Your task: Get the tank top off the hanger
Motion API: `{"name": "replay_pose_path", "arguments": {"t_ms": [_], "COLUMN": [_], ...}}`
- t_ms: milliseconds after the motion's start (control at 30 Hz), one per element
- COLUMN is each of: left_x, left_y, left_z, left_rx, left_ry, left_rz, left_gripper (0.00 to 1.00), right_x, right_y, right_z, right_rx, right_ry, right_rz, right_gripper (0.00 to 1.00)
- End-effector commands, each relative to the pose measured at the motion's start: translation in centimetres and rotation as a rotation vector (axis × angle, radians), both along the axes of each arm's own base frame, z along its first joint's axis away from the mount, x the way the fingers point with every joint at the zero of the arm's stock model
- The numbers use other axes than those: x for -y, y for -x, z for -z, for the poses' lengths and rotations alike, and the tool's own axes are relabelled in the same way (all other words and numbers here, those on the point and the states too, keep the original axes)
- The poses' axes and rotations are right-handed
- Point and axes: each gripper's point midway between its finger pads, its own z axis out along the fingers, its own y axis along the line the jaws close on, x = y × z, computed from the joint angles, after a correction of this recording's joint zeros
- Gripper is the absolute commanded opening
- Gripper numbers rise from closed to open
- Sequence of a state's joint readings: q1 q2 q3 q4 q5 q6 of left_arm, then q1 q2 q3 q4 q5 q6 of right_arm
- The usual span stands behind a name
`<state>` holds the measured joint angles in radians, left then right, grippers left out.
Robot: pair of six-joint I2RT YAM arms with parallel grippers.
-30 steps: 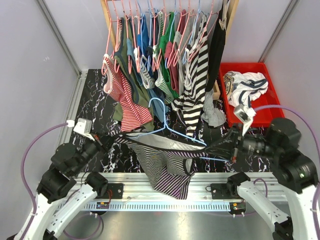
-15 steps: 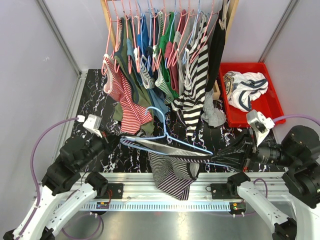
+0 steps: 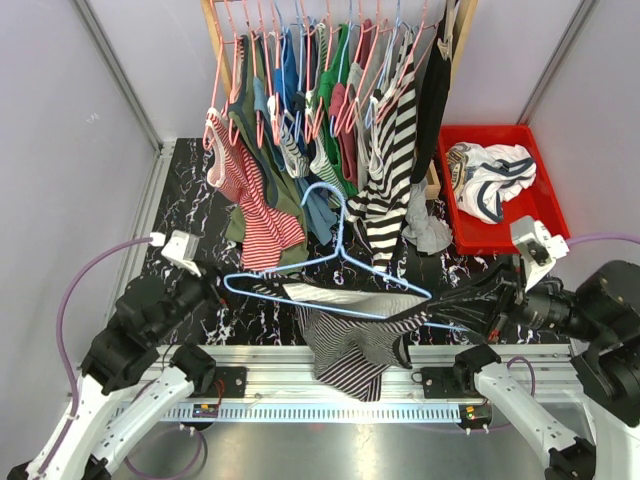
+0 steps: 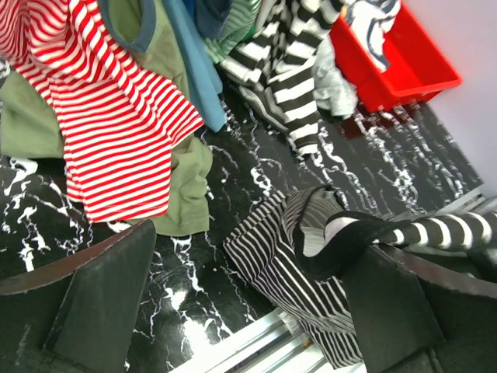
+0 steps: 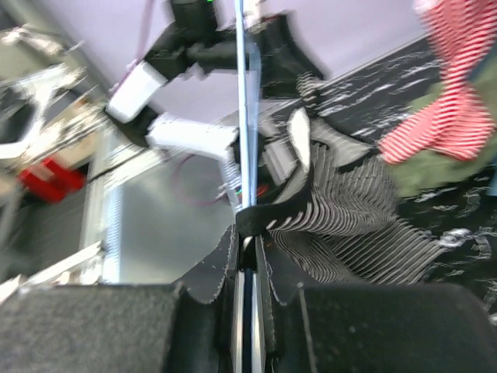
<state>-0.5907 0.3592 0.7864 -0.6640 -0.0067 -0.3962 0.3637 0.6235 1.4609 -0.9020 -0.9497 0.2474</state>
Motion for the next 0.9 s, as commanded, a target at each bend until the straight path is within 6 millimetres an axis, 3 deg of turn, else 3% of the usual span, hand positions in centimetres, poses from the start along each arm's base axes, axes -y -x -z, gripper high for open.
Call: {"name": "replay_pose_path", "arguments": {"t_ms": [0, 133, 200, 267, 300, 367, 400, 533, 633, 667, 700, 733, 800, 867], "left_x": [-0.1, 0.4, 0.5, 1.5, 1.7, 3.2, 3.7, 6.0, 4.9, 4.2, 3.2, 0.6, -2.3, -2.9], "left_y": [1.5, 3.4, 4.2, 5.7, 6.5, 8.4, 9.3, 12.5, 11.1, 9.9, 9.0, 7.0, 5.8, 5.8], "left_z": [-1.8, -2.0, -2.9, -3.5, -5.3, -6.1, -7.9, -8.6, -8.9, -6.6, -6.2, -7.3, -6.5, -6.5], "left_rx": [0.065, 0.083, 0.123, 0.152, 0.226, 0.232, 0.295, 0.230, 0.268, 0.174, 0.171, 0.222, 0.209, 0.225], "left_ry": [0.045, 0.086, 0.130, 0.180, 0.238, 0.326, 0.385, 0.510, 0.433, 0.360, 0.315, 0.272, 0.197, 0.163], "left_rz": [0.050, 0.123, 0.153, 0.243, 0.281, 0.411, 0.468, 0.727, 0.601, 0.508, 0.421, 0.231, 0.060, 0.044], "left_gripper": [0.99, 0.99, 0.99, 0.99, 0.99, 0.99, 0.99, 0.99, 0.99, 0.99, 0.99, 0.99, 0.99, 0.99], "right_x": [1.9, 6.3, 6.8, 5.9, 5.0, 3.1, 2.7, 0.6, -0.1, -0.2, -0.2, -0.5, -1.1, -1.6], "right_y": [-2.5, -6.8, -8.2, -9.0, -9.9, -10.2, -10.2, -9.7, -8.6, -7.8, -7.7, -6.7, -5.1, -4.5], "right_z": [-3.4, -4.5, -3.2, -1.4, 0.0, 1.9, 2.4, 4.0, 4.5, 3.9, 3.9, 3.7, 3.8, 4.7], "right_rx": [0.115, 0.123, 0.093, 0.031, -0.014, -0.067, -0.084, -0.121, -0.127, -0.104, -0.105, -0.107, -0.140, -0.209], "right_ry": [-0.090, -0.174, -0.142, -0.084, -0.047, -0.014, -0.017, -0.010, 0.004, 0.012, 0.019, 0.022, 0.044, 0.067], "right_rz": [0.255, 0.649, 0.709, 0.676, 0.644, 0.545, 0.520, 0.380, 0.300, 0.257, 0.255, 0.203, 0.090, 0.022], "right_gripper": [0.00, 0.00, 0.00, 0.00, 0.00, 0.00, 0.00, 0.00, 0.00, 0.00, 0.00, 0.00, 0.00, 0.00]}}
